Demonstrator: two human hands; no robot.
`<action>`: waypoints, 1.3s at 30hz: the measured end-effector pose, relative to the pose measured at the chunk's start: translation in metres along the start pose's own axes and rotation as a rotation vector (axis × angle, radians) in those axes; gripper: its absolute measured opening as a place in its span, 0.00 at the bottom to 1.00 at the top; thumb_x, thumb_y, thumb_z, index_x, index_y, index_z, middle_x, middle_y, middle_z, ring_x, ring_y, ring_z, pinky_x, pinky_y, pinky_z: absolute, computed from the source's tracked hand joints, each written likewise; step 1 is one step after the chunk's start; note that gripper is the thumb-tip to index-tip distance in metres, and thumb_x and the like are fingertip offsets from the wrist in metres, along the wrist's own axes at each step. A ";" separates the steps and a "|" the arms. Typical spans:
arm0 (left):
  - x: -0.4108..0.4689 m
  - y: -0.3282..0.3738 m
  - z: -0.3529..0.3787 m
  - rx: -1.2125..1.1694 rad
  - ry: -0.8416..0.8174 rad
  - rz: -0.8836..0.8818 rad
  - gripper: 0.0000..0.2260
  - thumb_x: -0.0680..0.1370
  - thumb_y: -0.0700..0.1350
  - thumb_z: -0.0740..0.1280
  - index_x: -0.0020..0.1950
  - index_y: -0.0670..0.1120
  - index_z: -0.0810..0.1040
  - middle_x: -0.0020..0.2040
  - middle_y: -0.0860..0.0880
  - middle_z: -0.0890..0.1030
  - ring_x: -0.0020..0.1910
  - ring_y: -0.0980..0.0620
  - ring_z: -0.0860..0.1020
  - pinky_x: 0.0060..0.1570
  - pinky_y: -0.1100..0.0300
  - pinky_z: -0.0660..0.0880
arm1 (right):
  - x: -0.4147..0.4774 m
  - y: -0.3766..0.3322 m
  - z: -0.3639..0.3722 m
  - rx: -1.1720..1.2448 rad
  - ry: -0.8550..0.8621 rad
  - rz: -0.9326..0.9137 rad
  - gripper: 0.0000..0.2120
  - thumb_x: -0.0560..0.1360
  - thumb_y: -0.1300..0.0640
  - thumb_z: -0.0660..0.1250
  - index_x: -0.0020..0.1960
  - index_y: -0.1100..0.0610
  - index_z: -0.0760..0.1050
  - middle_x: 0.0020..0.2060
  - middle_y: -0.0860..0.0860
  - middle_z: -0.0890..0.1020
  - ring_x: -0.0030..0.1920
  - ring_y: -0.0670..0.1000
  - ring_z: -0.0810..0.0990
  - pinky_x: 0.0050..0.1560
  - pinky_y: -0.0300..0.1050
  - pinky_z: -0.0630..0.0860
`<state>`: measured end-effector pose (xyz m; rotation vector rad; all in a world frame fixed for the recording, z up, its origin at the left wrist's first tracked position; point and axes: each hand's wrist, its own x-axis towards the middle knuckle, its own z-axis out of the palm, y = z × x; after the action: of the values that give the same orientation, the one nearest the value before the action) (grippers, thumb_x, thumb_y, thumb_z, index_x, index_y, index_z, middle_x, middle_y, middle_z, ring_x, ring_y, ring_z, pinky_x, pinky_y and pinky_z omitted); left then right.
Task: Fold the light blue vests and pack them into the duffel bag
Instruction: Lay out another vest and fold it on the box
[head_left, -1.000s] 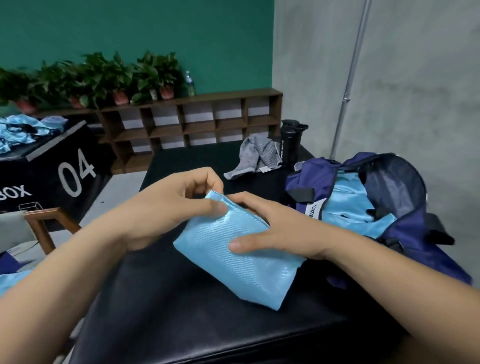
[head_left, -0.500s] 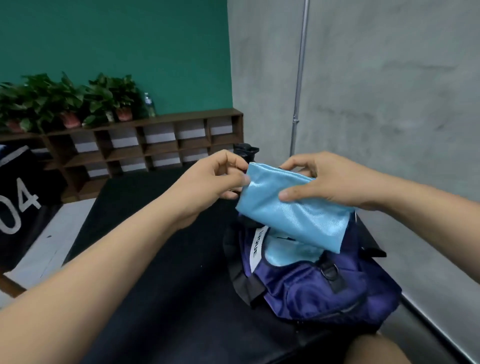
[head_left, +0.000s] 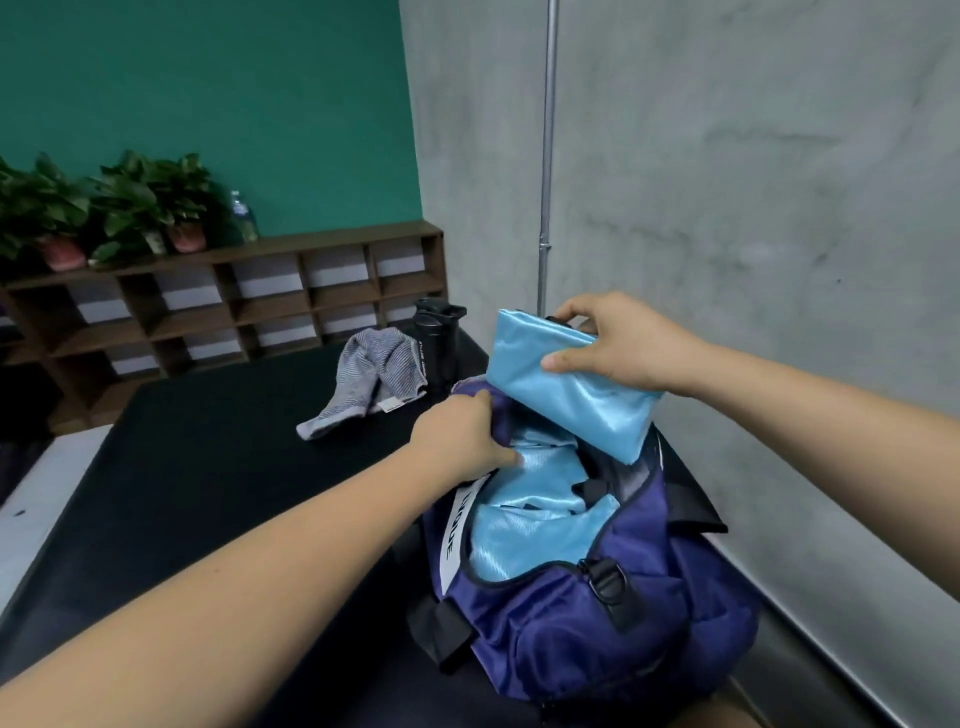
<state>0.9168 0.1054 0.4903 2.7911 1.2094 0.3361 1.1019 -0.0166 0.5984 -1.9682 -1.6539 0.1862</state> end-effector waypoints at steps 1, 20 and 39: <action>0.001 0.001 0.005 0.045 -0.001 0.011 0.22 0.69 0.63 0.76 0.52 0.50 0.75 0.48 0.51 0.79 0.50 0.46 0.80 0.43 0.54 0.73 | 0.004 0.001 0.006 -0.031 0.010 -0.011 0.24 0.72 0.42 0.81 0.65 0.47 0.80 0.52 0.45 0.85 0.51 0.49 0.84 0.50 0.47 0.79; 0.005 -0.041 -0.030 -0.667 0.225 -0.386 0.10 0.75 0.49 0.74 0.41 0.41 0.82 0.36 0.51 0.82 0.37 0.53 0.78 0.35 0.59 0.70 | 0.033 0.021 0.071 -0.227 -0.368 -0.221 0.15 0.80 0.47 0.74 0.64 0.40 0.75 0.57 0.42 0.83 0.59 0.49 0.78 0.61 0.53 0.76; 0.003 -0.029 -0.036 -0.653 0.252 -0.283 0.08 0.75 0.47 0.74 0.40 0.43 0.81 0.33 0.54 0.80 0.36 0.55 0.76 0.36 0.59 0.69 | -0.011 0.032 0.158 -0.684 -0.247 -0.202 0.33 0.86 0.40 0.57 0.85 0.47 0.50 0.79 0.57 0.62 0.76 0.62 0.64 0.72 0.59 0.68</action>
<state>0.8894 0.1270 0.5209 2.0389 1.2328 0.8898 1.0569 0.0209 0.4480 -2.2951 -2.2845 -0.2612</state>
